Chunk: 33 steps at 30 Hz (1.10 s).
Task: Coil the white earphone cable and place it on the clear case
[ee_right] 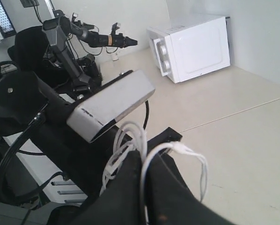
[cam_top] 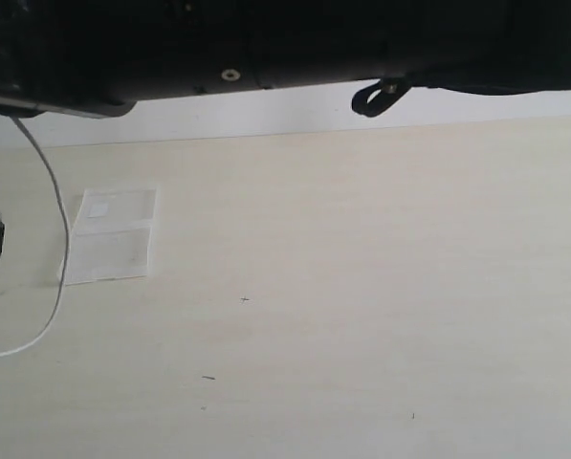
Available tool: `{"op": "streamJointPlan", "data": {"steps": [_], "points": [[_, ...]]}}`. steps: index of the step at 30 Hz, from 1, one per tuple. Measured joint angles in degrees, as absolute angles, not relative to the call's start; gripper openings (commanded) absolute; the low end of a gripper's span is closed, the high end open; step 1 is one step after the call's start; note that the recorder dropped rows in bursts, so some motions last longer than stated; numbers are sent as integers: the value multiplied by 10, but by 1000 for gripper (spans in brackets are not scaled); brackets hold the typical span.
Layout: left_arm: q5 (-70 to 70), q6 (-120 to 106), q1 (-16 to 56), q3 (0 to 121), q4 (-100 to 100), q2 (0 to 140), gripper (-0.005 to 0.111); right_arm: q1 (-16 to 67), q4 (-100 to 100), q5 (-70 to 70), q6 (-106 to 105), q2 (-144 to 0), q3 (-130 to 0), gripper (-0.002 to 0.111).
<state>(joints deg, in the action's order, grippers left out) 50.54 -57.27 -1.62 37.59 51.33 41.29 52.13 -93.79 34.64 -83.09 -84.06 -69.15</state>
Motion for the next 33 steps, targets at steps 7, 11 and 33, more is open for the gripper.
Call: {"op": "streamJointPlan", "data": {"steps": [7,11,33], "points": [[496,-438,-16,376,368,413,39,521,-939,325,-837,-841,-692,0],[490,-338,-16,376,286,413,39,521,-914,296,-834,-839,-692,0],[429,-40,-16,376,80,197,39,509,-129,445,-359,-1081,-992,0]]}}
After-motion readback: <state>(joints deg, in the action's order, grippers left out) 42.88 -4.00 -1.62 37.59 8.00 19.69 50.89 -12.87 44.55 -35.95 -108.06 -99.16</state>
